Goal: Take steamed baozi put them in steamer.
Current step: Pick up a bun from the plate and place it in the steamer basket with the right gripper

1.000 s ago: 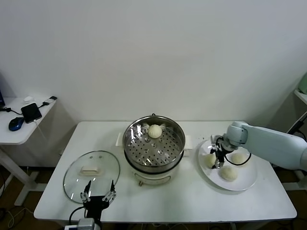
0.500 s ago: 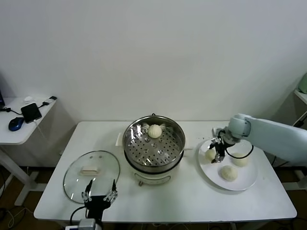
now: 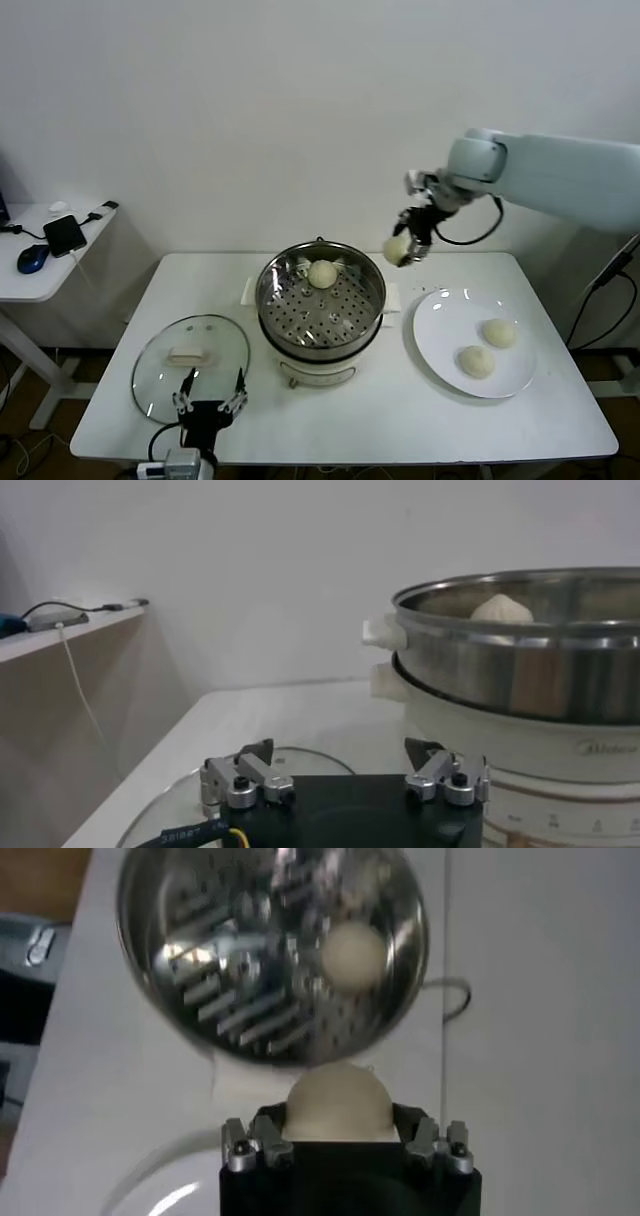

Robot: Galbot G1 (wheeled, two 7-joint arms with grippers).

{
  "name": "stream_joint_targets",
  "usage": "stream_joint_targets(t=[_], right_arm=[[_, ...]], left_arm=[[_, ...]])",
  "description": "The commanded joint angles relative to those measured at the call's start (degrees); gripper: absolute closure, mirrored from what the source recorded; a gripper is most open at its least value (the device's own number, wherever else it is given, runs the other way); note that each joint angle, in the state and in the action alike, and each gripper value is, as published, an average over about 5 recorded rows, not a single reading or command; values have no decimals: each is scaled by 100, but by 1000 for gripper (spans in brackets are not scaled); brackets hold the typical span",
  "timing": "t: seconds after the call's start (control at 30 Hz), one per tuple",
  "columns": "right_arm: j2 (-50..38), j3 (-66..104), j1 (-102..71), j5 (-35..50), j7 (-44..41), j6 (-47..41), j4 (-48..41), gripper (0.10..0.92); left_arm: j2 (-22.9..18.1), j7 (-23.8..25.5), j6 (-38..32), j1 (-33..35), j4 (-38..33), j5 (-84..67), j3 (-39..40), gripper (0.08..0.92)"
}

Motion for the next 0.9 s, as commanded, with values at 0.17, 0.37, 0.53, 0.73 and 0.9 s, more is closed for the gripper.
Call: stream_joint_targets(t=[0.17,0.37,0.53,0.73,0.9], right_arm=[[1951,31,-555,1258,1296,-1091,208,321],[2101,9,-1235,909,1778,-1318,-140,319],[2137,106,-1753,659,2129,-1403,-550,321],[2189,359,-2145,550,2234,-1396,-957,321],[2224,519,-2225,573,2169,-1392,-1053,320]], left_arm=[[34,1,36,-28,-28,-77,-36,177],[33,-7,32,-15,-34,-111,-46,177],[15,-11,19,-14,-19,-111,-6,177],[11,-15,10,-11,-12,-108,16,177],[25,-19,9,-11,0,-114,13,177]])
